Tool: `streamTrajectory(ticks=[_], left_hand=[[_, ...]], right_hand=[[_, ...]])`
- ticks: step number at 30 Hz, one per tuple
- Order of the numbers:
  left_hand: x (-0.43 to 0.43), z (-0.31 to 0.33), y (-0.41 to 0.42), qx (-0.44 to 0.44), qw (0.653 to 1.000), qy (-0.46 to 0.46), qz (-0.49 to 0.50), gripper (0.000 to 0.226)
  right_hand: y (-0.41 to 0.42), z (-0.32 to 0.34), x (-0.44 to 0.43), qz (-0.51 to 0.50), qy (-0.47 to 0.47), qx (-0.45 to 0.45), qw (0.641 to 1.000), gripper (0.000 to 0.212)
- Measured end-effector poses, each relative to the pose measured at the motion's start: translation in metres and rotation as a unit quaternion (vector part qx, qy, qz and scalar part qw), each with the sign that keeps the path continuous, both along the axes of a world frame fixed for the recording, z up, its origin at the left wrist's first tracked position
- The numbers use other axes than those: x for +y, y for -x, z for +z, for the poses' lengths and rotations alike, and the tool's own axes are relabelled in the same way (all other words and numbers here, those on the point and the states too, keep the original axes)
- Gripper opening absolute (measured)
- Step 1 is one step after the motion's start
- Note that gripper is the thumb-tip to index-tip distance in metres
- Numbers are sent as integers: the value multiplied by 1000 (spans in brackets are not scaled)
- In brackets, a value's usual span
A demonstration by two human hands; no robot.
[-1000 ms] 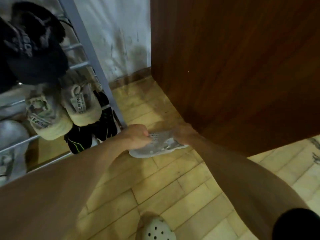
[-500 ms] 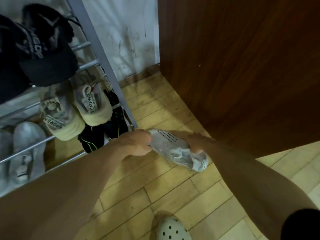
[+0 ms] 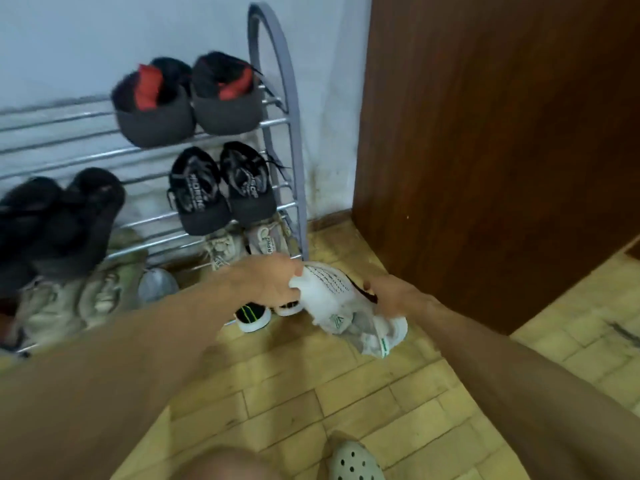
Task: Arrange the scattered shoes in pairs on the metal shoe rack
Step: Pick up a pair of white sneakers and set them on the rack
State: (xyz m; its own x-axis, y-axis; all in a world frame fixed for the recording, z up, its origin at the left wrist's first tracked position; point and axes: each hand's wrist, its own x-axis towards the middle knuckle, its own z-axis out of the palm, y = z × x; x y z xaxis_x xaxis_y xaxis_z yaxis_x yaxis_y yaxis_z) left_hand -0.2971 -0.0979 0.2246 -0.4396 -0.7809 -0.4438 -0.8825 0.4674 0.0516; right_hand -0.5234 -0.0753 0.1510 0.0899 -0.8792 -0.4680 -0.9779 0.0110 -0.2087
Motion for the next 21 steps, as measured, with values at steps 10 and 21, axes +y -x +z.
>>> streamTrajectory(ticks=[10, 21], left_hand=[[81, 75, -171, 16, 991, 48, 126, 46], [168, -6, -400, 89, 907, -23, 410, 33]], right_hand=[[-167, 130, 9, 193, 130, 81, 969, 43], [-375, 91, 19, 340, 92, 96, 931, 45]])
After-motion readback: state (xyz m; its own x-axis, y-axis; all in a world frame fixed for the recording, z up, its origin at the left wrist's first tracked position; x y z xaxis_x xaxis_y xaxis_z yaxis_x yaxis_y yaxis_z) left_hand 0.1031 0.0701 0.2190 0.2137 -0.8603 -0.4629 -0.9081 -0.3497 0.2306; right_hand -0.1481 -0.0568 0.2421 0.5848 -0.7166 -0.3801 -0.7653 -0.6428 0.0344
